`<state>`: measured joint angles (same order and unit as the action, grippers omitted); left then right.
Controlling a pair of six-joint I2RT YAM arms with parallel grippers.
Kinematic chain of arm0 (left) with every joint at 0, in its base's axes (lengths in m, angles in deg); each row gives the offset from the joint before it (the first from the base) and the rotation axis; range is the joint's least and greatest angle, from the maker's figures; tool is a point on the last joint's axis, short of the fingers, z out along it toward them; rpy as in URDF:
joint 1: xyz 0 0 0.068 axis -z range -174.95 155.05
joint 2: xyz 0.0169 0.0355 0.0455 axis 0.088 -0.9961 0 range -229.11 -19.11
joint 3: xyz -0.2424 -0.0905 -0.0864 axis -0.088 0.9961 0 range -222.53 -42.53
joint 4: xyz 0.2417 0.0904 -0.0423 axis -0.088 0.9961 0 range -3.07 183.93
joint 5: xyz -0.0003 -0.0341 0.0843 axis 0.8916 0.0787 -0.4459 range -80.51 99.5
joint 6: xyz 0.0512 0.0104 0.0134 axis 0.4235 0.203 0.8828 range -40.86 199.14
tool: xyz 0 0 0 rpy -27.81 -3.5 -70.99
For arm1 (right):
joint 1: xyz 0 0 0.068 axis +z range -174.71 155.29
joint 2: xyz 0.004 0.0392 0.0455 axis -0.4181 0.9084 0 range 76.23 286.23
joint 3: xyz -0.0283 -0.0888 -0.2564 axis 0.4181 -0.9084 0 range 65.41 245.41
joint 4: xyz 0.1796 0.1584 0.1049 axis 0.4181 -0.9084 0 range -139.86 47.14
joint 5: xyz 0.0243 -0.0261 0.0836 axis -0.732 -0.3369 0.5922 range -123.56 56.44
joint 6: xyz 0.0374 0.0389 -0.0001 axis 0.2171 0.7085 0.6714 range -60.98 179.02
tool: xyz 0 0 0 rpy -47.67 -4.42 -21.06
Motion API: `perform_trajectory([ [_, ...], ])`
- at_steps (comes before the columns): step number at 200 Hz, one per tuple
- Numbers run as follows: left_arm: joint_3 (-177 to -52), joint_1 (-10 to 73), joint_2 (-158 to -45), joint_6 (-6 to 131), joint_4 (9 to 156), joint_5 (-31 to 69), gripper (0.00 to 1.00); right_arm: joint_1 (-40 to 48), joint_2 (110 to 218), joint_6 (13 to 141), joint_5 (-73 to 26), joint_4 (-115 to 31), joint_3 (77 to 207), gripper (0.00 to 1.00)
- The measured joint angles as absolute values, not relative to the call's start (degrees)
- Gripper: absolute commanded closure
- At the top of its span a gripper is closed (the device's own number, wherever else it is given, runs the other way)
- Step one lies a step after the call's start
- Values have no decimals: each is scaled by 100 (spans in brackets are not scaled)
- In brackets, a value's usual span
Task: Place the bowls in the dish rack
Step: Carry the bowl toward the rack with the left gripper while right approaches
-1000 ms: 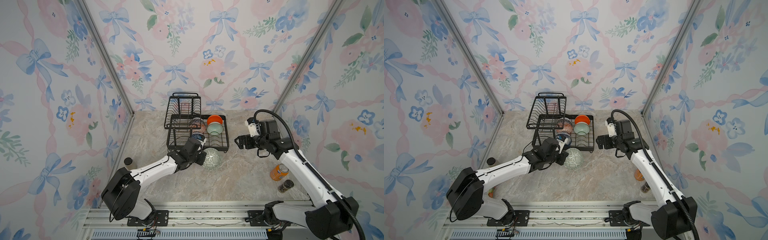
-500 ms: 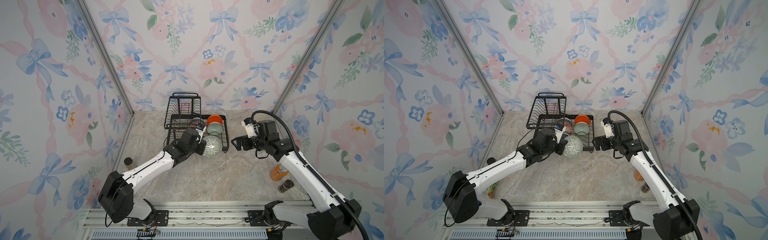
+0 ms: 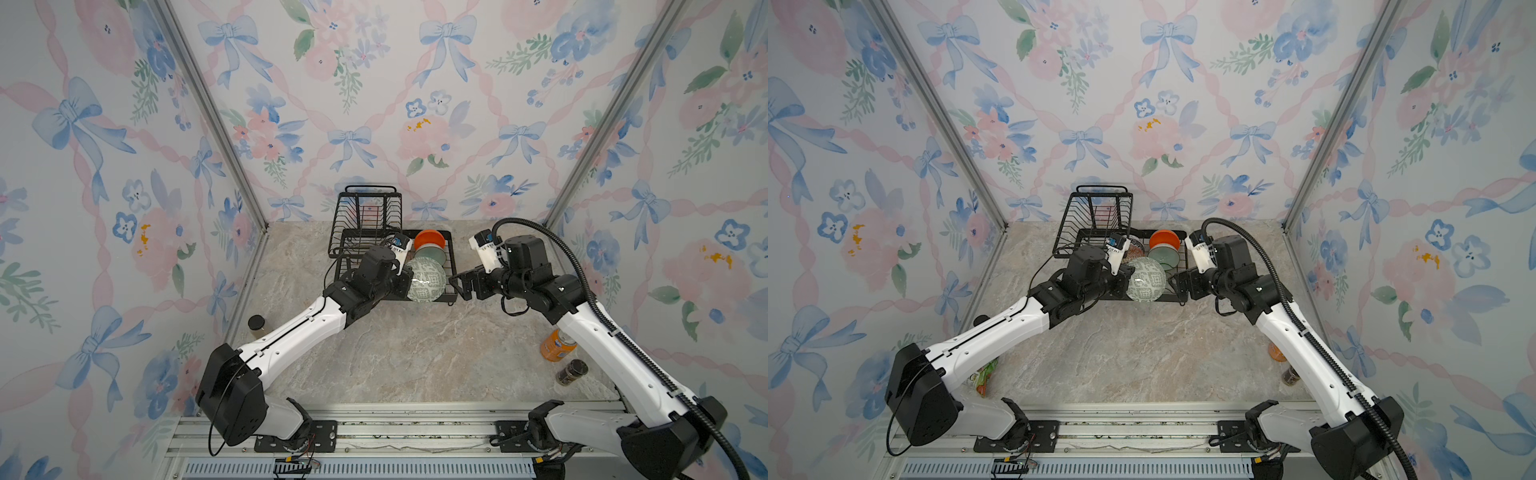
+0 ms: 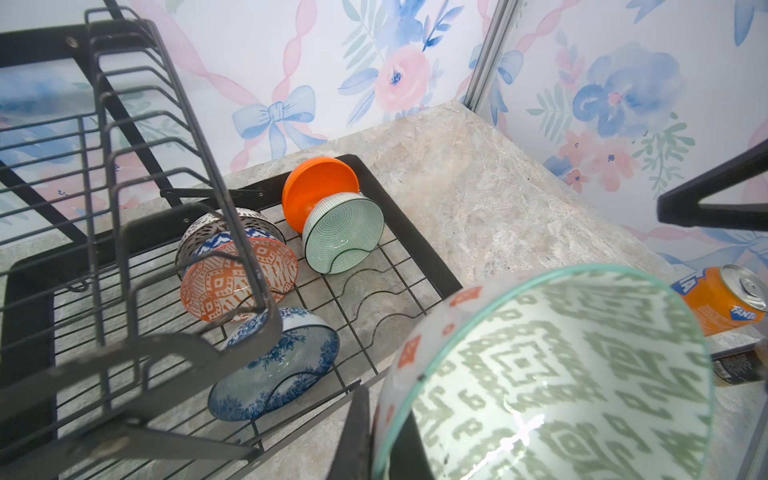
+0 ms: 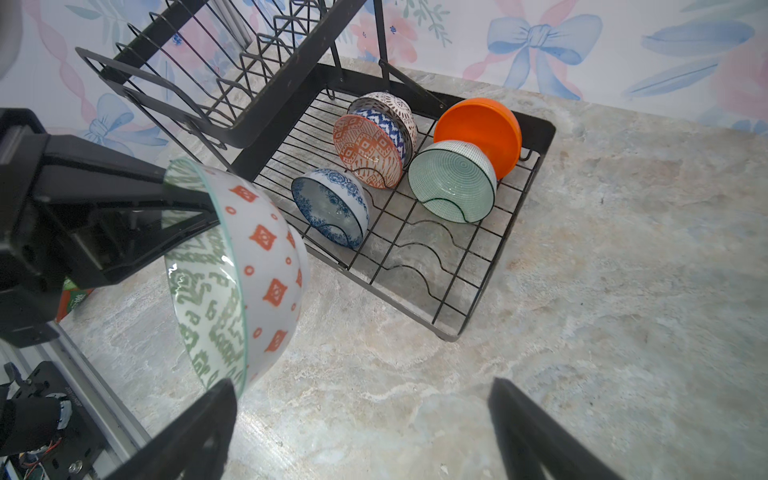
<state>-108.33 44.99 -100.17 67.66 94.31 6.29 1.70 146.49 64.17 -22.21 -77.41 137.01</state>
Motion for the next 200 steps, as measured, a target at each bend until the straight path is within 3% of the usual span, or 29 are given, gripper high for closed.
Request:
perform_trajectory([
  [87,-10842,4534,-10061,6870,9427,476,100,583,15314,6666,-2354,-7503,14044,0],
  [138,-10857,4536,-10085,6910,9411,433,100,819,15729,6758,-2682,-7601,14424,30],
  [200,-10857,4538,-10109,6912,9383,409,100,926,16000,6764,-2995,-7852,14553,57],
])
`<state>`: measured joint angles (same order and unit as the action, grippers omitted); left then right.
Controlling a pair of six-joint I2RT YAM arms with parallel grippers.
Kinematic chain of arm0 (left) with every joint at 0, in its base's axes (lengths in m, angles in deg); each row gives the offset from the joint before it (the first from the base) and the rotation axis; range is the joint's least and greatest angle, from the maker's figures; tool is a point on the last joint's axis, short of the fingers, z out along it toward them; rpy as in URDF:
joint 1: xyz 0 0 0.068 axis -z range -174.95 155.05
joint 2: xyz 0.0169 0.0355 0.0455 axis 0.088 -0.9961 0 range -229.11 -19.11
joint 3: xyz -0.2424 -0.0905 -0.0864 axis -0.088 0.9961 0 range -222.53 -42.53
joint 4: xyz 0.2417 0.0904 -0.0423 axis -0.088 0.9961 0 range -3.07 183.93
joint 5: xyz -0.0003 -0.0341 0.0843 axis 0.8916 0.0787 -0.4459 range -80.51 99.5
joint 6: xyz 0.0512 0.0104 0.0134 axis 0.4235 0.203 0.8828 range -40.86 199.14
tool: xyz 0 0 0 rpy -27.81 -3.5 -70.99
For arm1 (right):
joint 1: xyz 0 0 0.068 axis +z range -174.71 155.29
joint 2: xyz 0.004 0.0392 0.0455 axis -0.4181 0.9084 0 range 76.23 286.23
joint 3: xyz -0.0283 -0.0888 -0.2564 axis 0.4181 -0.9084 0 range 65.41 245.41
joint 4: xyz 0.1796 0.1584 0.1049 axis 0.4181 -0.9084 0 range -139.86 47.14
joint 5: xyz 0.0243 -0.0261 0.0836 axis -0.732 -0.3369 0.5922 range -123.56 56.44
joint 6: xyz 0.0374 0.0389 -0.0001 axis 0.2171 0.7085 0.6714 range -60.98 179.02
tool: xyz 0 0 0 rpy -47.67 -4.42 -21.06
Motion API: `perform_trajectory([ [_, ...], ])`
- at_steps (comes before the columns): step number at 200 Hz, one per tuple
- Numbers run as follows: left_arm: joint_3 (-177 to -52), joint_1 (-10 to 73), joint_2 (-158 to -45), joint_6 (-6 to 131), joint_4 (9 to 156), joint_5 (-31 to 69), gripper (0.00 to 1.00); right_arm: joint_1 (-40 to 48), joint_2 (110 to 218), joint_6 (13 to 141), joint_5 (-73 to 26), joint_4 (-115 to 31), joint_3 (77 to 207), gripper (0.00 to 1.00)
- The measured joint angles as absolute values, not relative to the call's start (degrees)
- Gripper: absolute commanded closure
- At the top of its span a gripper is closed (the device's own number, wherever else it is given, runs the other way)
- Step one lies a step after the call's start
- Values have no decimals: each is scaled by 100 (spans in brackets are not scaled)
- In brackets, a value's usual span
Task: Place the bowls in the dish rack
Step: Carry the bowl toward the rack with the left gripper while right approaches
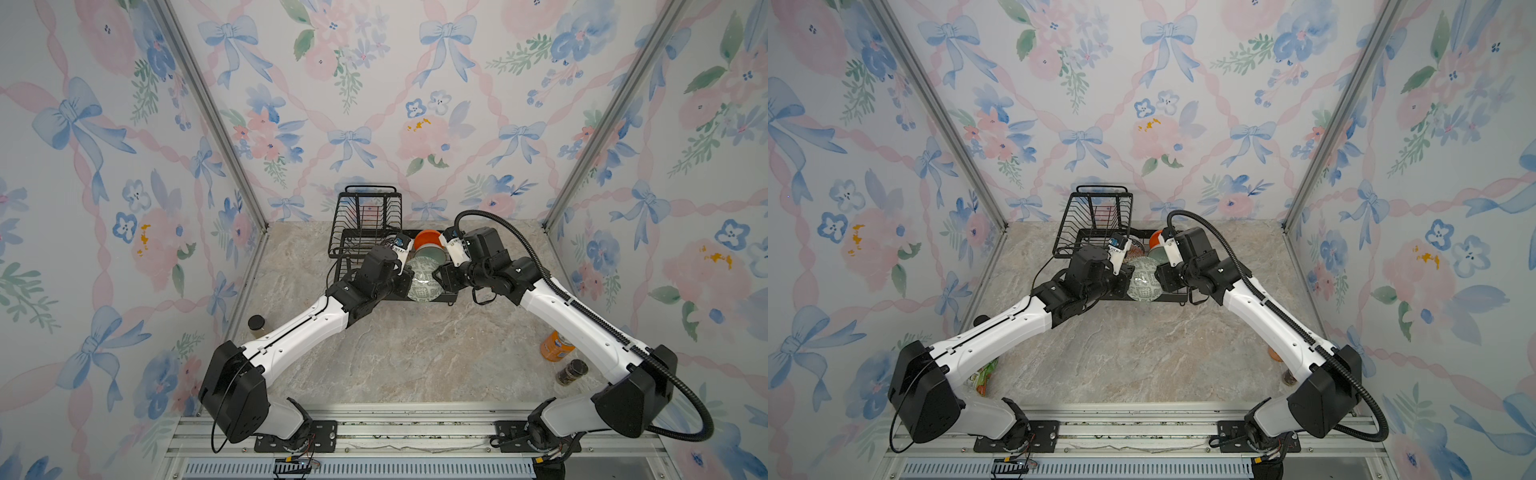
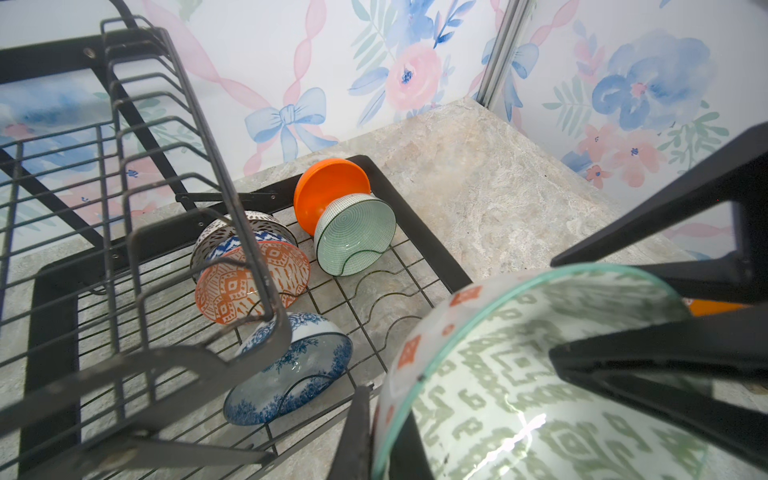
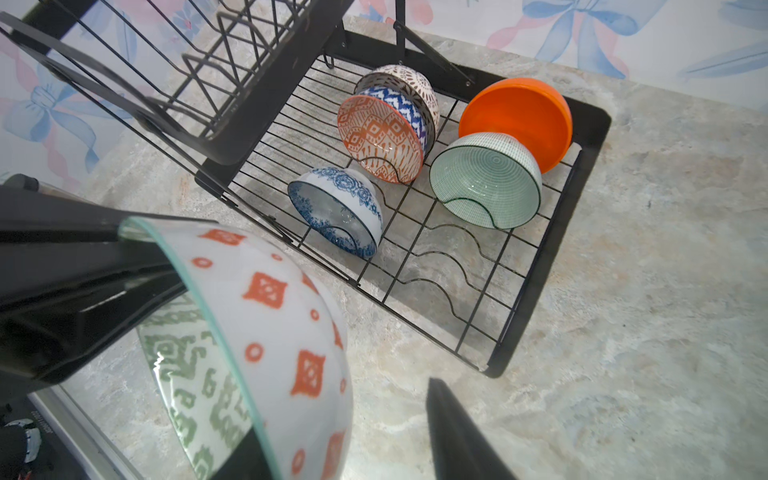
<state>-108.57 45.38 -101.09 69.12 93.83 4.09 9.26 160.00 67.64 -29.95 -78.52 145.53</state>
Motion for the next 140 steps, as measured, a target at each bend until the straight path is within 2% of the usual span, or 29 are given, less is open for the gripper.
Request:
perform_trajectory([
  [57,-10857,4543,-10113,6914,9390,374,100,1049,16171,6762,-2990,-7885,14678,79],
  [111,-10857,4580,-10115,6927,9379,277,100,1077,16284,6898,-3176,-7879,14706,90],
  [140,-10857,4591,-10115,6927,9359,282,100,1077,16284,6906,-3239,-7881,14706,100],
])
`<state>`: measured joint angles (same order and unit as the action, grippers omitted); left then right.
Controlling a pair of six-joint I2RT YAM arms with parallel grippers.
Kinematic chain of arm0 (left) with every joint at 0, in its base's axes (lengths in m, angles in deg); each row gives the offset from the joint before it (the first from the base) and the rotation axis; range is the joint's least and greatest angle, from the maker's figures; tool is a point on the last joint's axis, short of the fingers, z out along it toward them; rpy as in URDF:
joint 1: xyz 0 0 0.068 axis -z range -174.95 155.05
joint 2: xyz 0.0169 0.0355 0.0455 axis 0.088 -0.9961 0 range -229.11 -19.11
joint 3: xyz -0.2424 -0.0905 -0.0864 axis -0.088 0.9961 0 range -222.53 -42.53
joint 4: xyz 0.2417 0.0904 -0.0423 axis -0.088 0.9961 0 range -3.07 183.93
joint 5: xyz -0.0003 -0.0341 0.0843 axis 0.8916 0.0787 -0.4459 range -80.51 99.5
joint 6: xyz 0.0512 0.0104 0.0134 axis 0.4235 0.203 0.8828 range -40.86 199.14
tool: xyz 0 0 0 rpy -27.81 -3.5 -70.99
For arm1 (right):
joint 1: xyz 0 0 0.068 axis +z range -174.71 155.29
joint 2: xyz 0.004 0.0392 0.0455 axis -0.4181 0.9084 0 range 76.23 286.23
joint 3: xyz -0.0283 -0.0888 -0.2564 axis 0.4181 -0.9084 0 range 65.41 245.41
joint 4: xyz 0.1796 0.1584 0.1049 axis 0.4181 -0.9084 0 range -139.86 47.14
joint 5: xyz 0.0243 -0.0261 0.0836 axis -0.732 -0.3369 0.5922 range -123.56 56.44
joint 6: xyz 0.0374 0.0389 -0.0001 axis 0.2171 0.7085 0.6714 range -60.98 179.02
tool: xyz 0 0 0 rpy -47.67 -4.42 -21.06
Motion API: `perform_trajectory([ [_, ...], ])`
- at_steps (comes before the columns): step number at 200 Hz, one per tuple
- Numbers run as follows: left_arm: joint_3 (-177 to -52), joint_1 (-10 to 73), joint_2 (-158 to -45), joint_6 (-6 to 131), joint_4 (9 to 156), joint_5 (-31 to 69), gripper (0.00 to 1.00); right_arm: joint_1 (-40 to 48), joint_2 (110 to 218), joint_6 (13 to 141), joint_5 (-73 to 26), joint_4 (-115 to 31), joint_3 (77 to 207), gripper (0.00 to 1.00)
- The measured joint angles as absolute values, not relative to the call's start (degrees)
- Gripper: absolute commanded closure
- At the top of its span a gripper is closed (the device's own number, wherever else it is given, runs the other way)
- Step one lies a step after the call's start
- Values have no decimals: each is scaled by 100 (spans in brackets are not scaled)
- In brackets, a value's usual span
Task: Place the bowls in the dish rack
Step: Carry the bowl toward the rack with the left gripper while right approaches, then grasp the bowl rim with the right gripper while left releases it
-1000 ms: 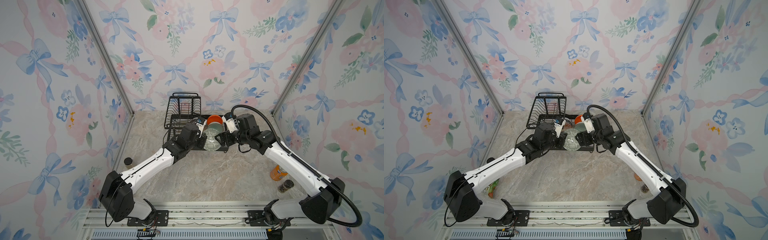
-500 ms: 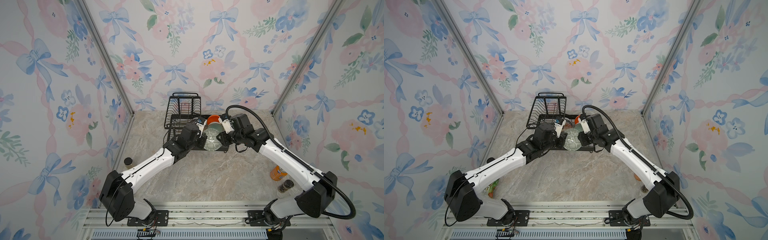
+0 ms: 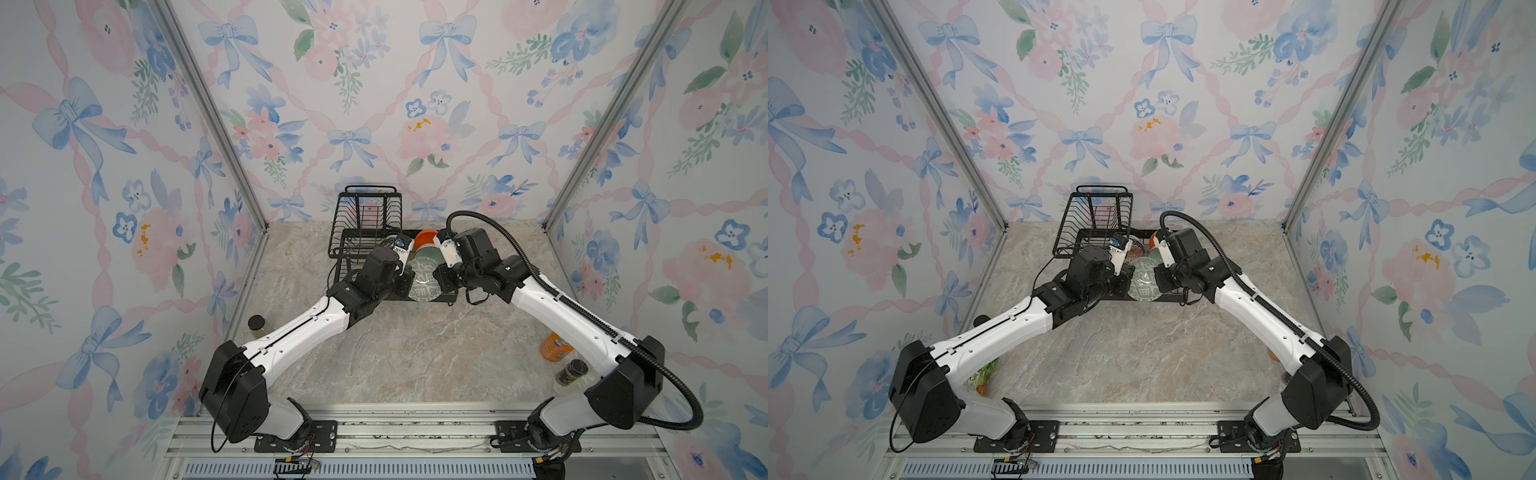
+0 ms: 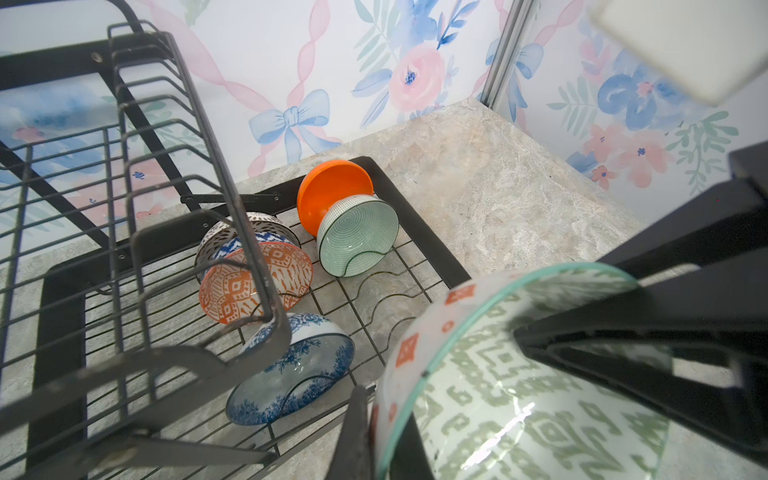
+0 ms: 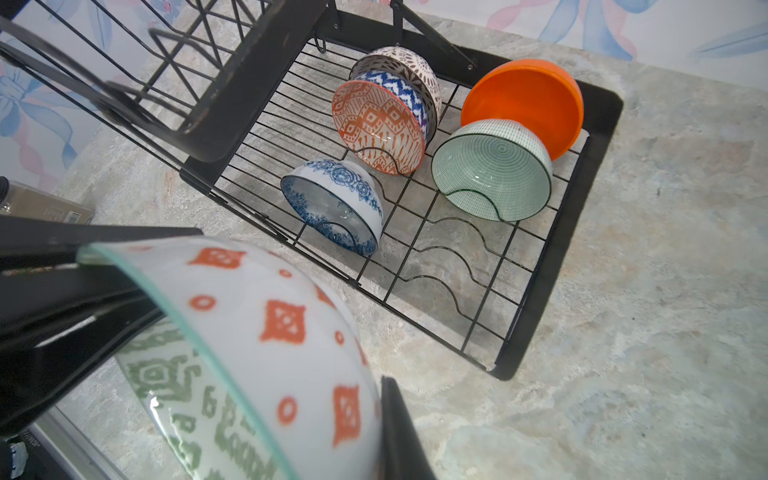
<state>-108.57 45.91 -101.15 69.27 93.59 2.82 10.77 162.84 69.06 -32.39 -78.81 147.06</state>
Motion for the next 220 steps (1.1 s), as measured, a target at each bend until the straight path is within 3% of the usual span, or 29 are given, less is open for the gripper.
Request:
perform_trajectory([
  [63,-10846,4595,-10113,6932,9280,376,100,1077,16284,6906,-3342,-7887,14706,100],
  [113,-10833,4595,-10048,7028,9116,715,70,1071,16284,6753,-3403,-7966,14706,100],
  [195,-10818,4589,-9866,7159,8963,918,33,1071,16284,6583,-3449,-8071,14699,100],
  [220,-10732,4558,-9702,7141,8972,916,4,1071,16284,6561,-3471,-8082,14662,100],
])
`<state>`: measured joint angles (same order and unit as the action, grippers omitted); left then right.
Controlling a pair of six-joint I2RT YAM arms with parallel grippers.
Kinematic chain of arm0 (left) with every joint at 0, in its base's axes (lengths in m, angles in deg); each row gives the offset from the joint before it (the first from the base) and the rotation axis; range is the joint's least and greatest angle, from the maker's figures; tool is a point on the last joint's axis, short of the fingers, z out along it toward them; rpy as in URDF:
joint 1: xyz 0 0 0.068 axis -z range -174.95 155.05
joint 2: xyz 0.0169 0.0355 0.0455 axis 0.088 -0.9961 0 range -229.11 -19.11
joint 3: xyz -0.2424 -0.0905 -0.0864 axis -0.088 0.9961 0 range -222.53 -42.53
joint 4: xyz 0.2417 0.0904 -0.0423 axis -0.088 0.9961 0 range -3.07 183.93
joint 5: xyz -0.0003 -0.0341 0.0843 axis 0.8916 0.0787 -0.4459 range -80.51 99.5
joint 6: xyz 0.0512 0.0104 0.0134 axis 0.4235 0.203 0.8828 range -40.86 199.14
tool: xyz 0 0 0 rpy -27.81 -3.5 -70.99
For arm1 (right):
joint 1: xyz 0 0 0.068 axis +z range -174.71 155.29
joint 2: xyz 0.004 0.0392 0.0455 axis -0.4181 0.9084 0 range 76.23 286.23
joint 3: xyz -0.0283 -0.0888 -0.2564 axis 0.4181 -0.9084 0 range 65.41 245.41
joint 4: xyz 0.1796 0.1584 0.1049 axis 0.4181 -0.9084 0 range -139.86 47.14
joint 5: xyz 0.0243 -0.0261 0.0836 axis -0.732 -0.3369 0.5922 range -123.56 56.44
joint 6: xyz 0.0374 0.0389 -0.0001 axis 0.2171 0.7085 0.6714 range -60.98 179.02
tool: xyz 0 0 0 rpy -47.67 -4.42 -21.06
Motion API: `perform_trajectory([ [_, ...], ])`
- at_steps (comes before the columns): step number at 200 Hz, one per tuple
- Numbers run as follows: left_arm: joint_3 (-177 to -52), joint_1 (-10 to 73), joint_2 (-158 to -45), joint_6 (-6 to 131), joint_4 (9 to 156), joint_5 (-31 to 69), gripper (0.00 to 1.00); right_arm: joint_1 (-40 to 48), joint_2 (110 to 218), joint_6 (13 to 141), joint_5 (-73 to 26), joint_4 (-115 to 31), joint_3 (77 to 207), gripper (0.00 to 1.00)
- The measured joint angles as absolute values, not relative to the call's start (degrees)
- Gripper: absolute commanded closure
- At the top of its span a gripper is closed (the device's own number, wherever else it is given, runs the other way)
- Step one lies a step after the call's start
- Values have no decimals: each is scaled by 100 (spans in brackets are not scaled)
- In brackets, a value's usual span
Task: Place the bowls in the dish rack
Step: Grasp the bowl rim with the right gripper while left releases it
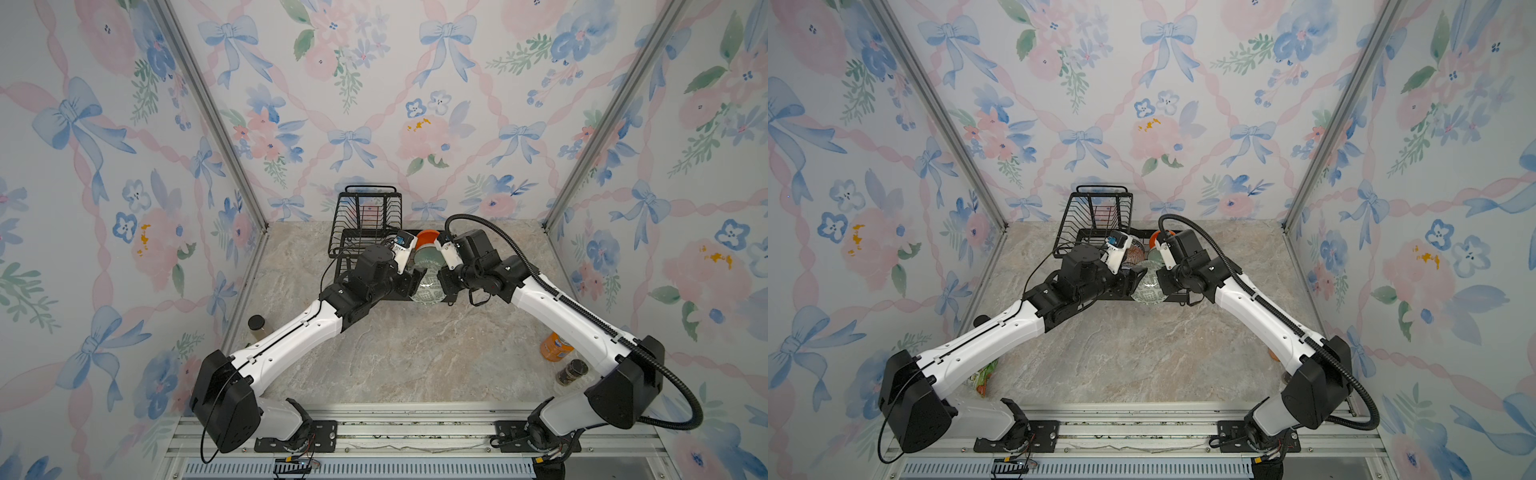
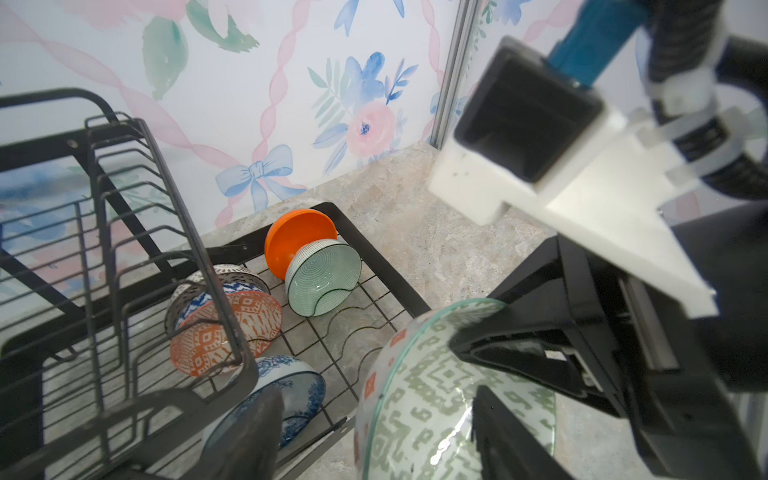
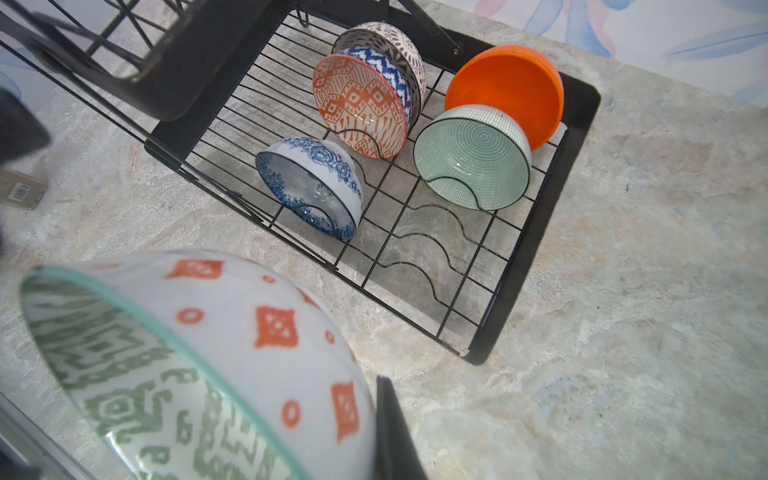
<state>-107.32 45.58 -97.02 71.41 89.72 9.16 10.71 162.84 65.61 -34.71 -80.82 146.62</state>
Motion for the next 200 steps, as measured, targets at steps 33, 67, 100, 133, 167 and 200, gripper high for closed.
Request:
perform_trajectory([
  [33,-10608,4431,-9547,7163,9022,913,2,1071,16278,6489,-3537,-8078,14595,100],
  [67,-10442,4322,-9438,7166,9199,778,2,1071,16158,6281,-3600,-7999,14393,100],
  [100,-10101,4162,-9106,7166,9363,688,2,1071,15913,5846,-3794,-7544,14048,100],
  [133,-9830,3966,-8791,7163,9460,693,2,1071,15657,5151,-3884,-6482,13305,100],
  [167,-9613,3850,-8671,7163,9527,712,2,1071,15683,4401,-4190,-5627,12981,100],
  [200,-9320,3671,-8463,7161,9669,745,2,1029,15928,3805,-4608,-4928,12992,100],
])
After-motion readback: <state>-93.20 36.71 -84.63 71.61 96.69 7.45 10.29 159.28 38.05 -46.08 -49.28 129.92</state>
